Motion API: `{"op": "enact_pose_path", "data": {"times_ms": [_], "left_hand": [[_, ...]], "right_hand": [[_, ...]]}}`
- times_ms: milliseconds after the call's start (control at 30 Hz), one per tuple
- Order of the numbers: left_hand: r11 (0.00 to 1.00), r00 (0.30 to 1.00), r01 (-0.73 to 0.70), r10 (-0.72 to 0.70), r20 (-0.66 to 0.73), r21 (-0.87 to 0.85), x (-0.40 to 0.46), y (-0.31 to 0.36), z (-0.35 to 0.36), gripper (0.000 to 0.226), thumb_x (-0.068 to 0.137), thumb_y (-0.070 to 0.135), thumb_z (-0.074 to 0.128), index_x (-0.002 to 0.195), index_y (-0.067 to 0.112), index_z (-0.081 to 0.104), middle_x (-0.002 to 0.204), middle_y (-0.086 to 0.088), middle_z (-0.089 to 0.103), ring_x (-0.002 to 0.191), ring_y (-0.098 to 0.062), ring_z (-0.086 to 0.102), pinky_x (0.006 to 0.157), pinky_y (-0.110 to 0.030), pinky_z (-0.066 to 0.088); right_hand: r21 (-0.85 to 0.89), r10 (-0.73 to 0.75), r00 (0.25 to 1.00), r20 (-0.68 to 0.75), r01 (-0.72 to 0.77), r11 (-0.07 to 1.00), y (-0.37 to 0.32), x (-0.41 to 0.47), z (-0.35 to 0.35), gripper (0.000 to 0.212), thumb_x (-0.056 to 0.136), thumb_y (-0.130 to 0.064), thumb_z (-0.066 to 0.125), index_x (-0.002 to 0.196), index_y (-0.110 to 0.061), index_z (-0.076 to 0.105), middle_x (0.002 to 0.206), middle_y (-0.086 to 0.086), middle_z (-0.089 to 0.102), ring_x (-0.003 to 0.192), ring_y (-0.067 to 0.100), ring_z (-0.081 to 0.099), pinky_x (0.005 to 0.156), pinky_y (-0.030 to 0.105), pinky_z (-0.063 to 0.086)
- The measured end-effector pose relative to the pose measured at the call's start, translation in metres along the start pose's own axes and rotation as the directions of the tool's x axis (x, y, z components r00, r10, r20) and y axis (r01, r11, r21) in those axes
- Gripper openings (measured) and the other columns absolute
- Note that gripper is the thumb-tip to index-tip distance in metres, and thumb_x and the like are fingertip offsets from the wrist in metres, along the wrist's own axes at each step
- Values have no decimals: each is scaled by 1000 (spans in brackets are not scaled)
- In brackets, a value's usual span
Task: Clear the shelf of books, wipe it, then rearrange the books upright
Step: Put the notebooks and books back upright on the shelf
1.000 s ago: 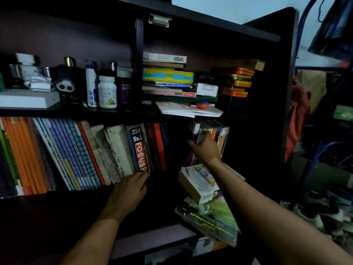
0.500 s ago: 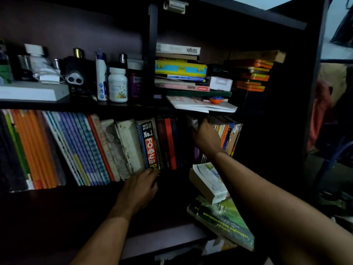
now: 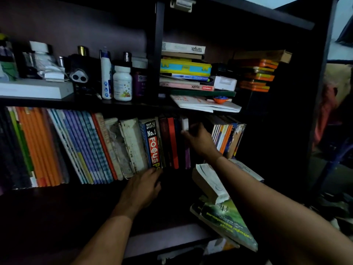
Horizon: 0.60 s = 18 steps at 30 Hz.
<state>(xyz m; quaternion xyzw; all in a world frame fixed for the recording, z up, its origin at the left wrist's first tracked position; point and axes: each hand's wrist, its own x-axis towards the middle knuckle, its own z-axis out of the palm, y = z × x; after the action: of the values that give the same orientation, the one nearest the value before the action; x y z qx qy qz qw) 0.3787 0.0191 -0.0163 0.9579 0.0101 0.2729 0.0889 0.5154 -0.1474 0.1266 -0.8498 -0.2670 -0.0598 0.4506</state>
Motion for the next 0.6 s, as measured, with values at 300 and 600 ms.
{"op": "enact_pose_path", "data": {"times_ms": [300,600], "left_hand": [[1000,1000,-3,3,8,-30,-3,9,-5,50,95,20,58,144,27,52,123,0,65,103,-27,65,77,-36,56],[980,981,196,-196,-1,39,-8,22,12,29,89,9,63,116,15,72,115,-7,68,97,-36,63,79,-41,52]], "right_hand": [[-475,344,897,-279,-440,762,114,-104,-110,84,85,-75,53,142,-14,45,140,18,51,127,40,48,100,47,45],[41,582,806,-110,-581,813,206,-78,-93,95,51,-86,75,115,-18,62,92,9,75,64,33,74,70,49,62]]}}
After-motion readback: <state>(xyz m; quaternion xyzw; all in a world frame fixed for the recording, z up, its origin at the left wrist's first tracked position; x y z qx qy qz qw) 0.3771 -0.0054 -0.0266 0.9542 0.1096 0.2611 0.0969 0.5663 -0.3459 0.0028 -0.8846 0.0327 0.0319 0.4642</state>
